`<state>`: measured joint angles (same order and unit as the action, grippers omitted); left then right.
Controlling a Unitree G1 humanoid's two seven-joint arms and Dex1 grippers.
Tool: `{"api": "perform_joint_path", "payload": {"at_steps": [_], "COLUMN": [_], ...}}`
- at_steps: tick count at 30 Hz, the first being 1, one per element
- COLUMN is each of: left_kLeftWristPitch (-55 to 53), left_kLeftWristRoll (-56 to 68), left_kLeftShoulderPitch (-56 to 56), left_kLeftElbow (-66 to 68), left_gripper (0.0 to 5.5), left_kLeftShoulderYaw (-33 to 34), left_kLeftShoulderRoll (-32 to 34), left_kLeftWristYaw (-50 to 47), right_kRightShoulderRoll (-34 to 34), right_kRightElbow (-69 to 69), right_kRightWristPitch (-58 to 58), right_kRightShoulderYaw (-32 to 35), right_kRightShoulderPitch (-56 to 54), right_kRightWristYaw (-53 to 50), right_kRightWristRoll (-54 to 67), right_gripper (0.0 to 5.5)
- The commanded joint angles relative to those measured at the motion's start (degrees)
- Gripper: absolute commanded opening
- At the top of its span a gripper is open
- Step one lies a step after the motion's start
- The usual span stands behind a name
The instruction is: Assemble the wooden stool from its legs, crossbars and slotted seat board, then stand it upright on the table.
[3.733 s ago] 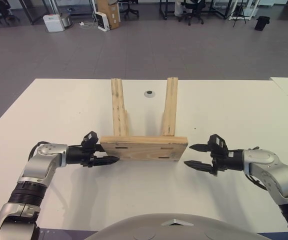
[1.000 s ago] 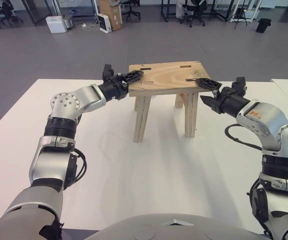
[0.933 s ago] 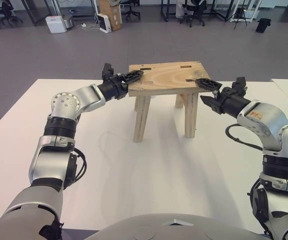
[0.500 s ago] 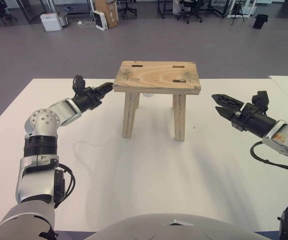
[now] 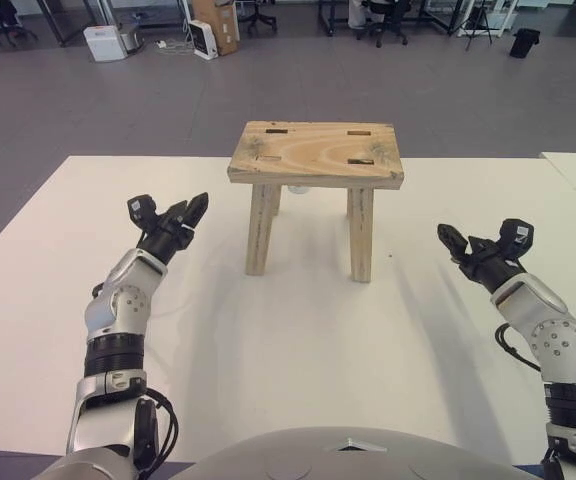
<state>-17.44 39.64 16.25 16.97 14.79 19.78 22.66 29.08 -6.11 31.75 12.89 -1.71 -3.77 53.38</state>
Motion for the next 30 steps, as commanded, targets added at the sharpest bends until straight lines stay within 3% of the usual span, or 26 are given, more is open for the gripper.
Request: {"api": "perform_joint_path", "payload": {"at_steps": [1, 4, 9, 22, 30], "left_kLeftWristPitch": [7.60, 14.79, 23.17, 25.62, 27.49], "left_kLeftWristRoll": [-7.10, -8.91, -14.15, -12.07, -18.62], "left_kLeftShoulderPitch": [-1.96, 0.92, 0.89, -1.19, -3.34], "left_kLeftElbow": [1.69, 7.92, 9.55, 5.25, 6.10], "left_gripper": [3.48, 3.48, 3.48, 3.48, 3.48], "left_kLeftShoulderYaw": [-1.12, 1.72, -1.05, 1.18, -4.07], "left_kLeftShoulderRoll": [-2.92, -5.99, -7.79, -11.96, -12.29], "left_kLeftWristYaw": [-1.01, -3.18, 0.63, 3.26, 4.81], "right_kRightShoulderRoll": [-4.29, -9.23, -11.06, -13.17, -14.30], "right_kRightElbow": [0.76, 1.27, 2.97, 5.09, 4.67], "right_kRightWristPitch": [-3.16, -6.12, -7.63, -6.80, -8.03], "right_kRightShoulderYaw": [-1.33, -0.49, -1.53, 0.16, 2.16], "right_kRightShoulderPitch": [0.62, 0.49, -0.60, -0.50, 0.14], "right_kRightWristYaw": [0.50, -1.63, -0.81, 2.63, 4.50], "right_kRightWristRoll": [-7.28, -11.36, -19.09, -26.41, -28.26], "right_gripper": [4.12, 4.12, 4.12, 4.12, 4.12]}}
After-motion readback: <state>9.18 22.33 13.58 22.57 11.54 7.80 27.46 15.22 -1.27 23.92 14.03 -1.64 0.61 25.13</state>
